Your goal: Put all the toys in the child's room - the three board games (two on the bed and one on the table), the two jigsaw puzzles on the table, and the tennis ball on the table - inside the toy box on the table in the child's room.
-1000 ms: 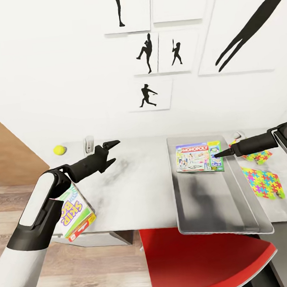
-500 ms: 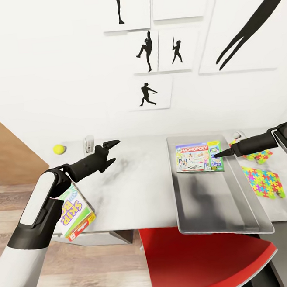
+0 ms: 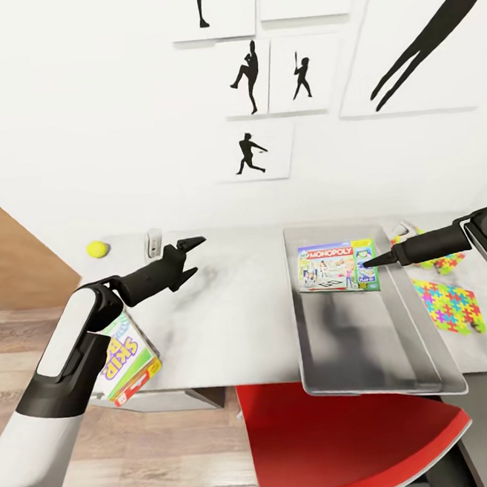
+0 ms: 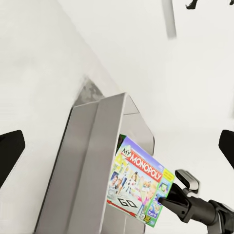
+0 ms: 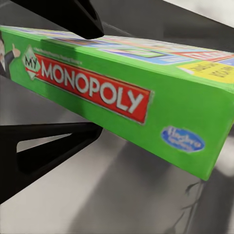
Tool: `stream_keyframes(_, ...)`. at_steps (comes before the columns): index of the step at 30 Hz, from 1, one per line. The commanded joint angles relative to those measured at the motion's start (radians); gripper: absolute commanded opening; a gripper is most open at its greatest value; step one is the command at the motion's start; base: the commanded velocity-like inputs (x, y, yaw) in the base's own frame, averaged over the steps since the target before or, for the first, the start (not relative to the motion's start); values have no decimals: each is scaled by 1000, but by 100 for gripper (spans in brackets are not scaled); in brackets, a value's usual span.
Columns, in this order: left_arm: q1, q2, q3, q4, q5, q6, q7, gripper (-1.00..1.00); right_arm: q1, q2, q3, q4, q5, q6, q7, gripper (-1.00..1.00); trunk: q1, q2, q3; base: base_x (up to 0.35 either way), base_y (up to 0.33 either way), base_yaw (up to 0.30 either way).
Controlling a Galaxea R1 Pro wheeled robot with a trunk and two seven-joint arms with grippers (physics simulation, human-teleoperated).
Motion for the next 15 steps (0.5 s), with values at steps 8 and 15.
stream_keyframes(8, -37, -22, -23, 28, 11, -2, 32, 100, -1, -1, 1, -1, 6, 7, 7, -100, 0, -2, -15, 0, 0, 0)
stream_keyframes(15, -51, -36, -30, 41, 11, -2, 38, 100, -6, -2, 1, -1, 6, 2, 8, -100, 0, -2, -26, 0, 0, 0)
